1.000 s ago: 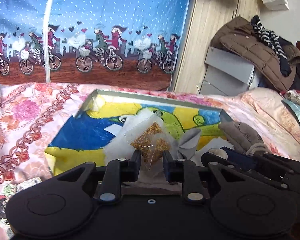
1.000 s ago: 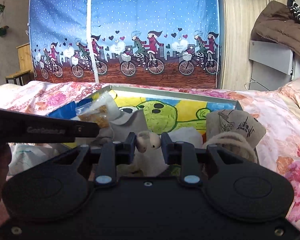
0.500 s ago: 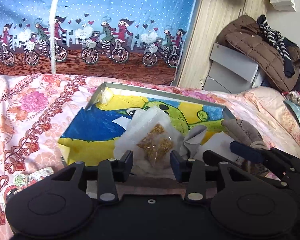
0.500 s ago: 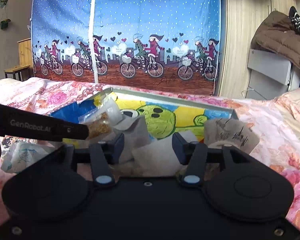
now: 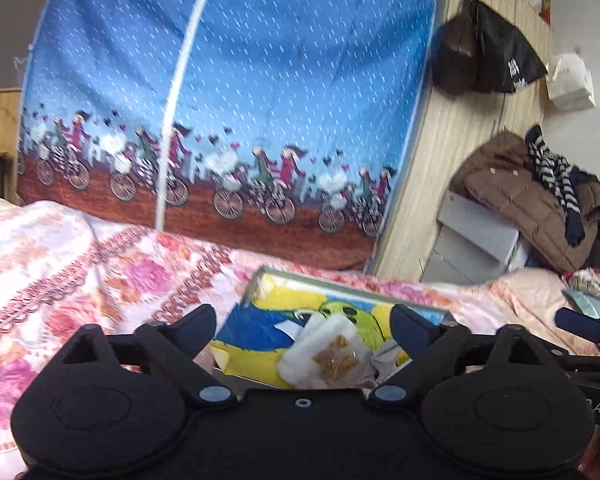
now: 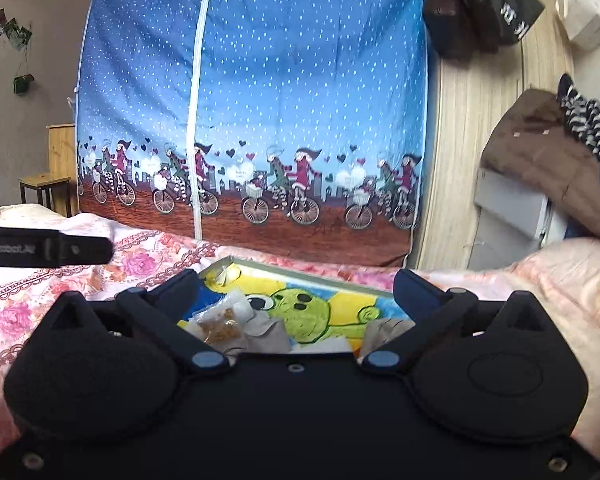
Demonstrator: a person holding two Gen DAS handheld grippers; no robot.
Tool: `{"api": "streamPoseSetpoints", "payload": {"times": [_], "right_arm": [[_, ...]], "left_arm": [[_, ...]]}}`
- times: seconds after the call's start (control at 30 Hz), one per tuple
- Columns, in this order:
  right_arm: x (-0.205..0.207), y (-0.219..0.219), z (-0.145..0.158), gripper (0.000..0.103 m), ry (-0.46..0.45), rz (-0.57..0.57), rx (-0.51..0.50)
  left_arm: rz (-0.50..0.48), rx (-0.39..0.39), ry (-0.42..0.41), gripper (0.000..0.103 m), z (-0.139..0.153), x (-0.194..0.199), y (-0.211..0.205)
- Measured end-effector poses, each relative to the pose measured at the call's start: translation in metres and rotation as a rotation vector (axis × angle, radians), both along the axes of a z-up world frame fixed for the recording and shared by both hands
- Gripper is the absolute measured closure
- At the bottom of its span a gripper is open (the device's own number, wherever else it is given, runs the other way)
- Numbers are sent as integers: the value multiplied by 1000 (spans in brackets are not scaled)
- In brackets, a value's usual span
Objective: Organize soft objects
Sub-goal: 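Lift both open grippers up and away from the tray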
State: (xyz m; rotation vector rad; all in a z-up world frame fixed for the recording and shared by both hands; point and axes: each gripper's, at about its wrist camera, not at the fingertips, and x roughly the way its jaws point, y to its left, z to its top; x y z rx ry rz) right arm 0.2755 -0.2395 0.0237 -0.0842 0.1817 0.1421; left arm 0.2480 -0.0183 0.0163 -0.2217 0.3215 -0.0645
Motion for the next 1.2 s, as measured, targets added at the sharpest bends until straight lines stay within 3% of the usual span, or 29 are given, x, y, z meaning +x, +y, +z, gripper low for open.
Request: {"api": "streamPoseSetpoints", "payload": {"times": [0.27,0.47,0.77,0.9,1.2], "right_arm": [[-63,-13,-6,0,-76,-23,185],[-108,-14,-15,0,-91,-82,228],[-144,-12,-29,0,25,-137,266],[-153,-11,-32,0,75,-157,272],[-169,-5,-44,0,155,-172,262]], "left_arm": [[81,40,-88,1,15,-78,6],[68,69,-93,1,8,-128,10],[26,121,-61,1,-7,-194,8],[-8,77,-1,1,-14,-214,15],[13,99,61,1,-23,-216,18]]}}
